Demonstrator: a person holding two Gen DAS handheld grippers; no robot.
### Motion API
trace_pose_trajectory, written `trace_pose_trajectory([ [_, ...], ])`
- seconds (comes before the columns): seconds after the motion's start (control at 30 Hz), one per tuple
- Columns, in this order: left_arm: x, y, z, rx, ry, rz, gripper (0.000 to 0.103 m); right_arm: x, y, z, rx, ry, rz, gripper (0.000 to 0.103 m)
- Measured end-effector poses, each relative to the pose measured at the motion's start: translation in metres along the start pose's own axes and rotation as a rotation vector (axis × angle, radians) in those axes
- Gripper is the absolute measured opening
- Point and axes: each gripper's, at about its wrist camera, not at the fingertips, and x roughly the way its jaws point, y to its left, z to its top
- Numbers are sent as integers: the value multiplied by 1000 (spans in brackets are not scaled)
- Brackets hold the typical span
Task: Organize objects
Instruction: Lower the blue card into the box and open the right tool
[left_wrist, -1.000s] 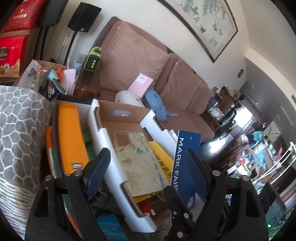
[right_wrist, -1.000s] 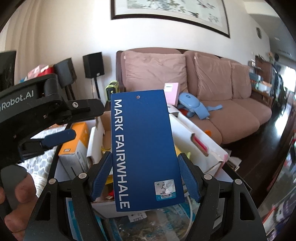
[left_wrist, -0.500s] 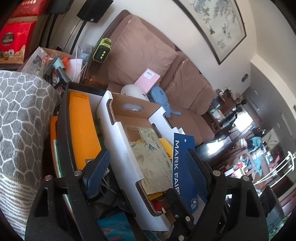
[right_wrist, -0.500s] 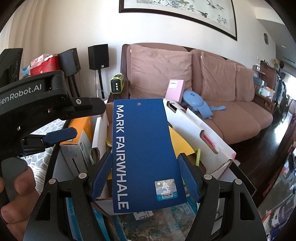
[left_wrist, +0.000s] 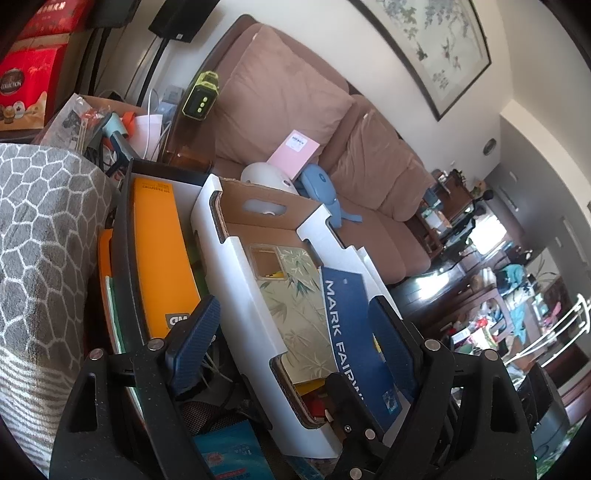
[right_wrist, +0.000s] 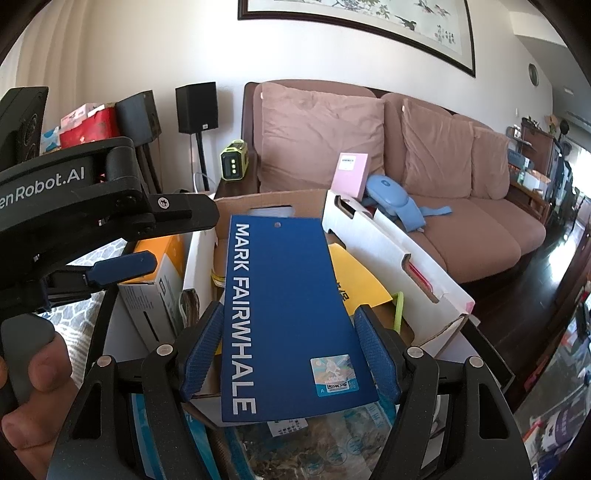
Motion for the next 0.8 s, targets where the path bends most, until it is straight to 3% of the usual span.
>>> trace_pose_trajectory([
  [0.8,8,-3,-1,22,56,13,80,-4,-9,1,52,-11,17,75],
])
